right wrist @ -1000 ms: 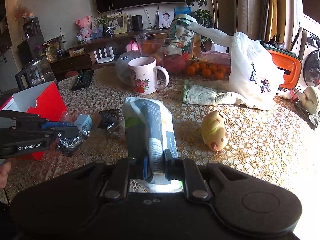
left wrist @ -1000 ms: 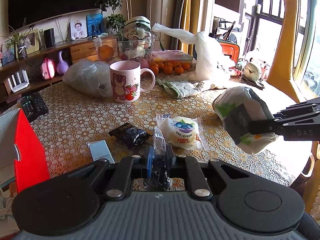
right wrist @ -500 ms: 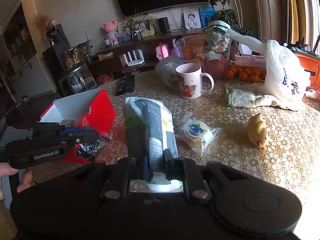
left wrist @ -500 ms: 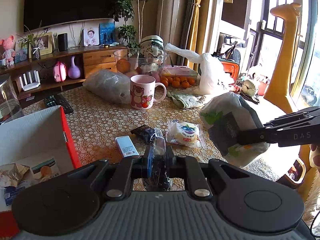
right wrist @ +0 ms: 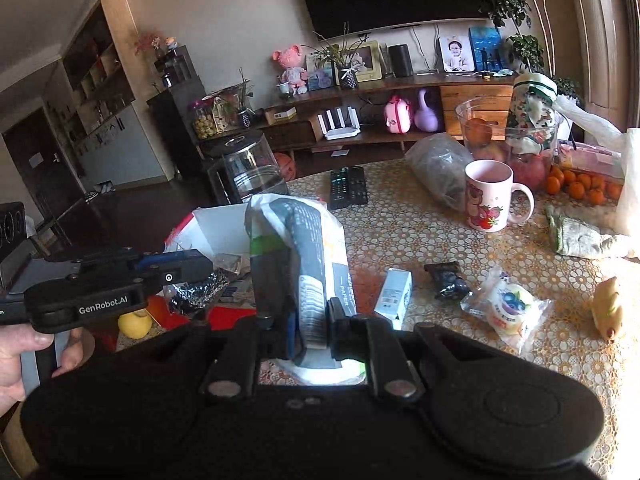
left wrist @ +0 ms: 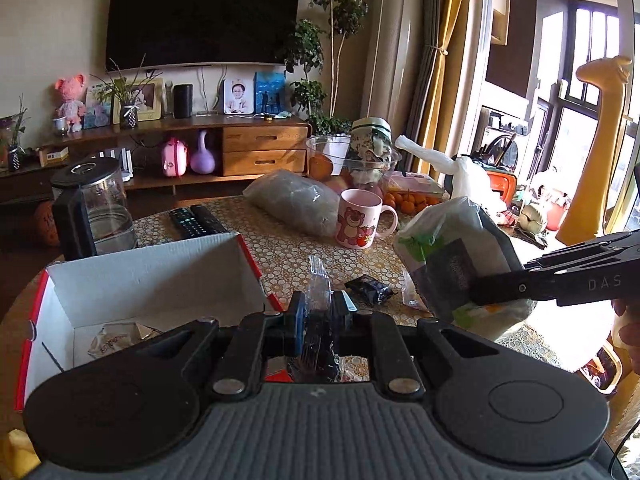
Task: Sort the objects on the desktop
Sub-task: 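Carry the tissue pack with the right tool while the left carries the snack bag to the box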
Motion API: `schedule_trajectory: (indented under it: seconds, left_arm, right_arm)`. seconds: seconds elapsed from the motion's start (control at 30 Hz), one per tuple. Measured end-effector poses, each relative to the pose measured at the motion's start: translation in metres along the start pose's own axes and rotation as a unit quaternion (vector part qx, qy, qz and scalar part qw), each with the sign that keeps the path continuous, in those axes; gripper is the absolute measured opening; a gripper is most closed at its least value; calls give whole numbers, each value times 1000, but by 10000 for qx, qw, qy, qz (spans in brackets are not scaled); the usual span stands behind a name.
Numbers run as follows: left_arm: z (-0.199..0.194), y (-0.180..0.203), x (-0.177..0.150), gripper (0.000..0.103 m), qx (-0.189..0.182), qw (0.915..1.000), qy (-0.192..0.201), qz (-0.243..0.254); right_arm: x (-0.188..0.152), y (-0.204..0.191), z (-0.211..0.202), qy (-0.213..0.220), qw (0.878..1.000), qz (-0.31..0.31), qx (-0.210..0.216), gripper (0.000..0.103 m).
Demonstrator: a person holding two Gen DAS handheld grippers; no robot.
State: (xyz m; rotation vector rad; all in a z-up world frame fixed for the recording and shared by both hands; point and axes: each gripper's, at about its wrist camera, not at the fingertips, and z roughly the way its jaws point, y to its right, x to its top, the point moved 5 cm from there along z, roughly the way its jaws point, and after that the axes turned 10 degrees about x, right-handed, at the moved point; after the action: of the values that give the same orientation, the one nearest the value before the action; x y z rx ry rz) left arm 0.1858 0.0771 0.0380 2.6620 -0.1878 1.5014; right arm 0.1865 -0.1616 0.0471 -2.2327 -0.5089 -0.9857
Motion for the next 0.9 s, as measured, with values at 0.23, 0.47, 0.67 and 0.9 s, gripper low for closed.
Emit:
schedule_trajectory:
  seconds: [0.23, 0.47, 0.67, 0.9]
  left_arm:
    - [-12, -49, 6, 12, 313, 9994, 34, -119]
    - [-12, -88, 6, 12, 544, 9984, -23, -167]
    - [3, -119, -1, 12, 737, 9968, -197, -253]
    - [31, -143, -16, 12, 834, 9946, -468, -408]
  right_arm:
    - [15, -28, 28, -31, 9997, -78, 220, 14]
    - [28, -47, 67, -174, 9987, 6, 482, 14]
    - [36, -56, 106, -304, 9978, 65, 586, 14]
    - [33, -53, 146, -511, 9969, 221, 547, 14]
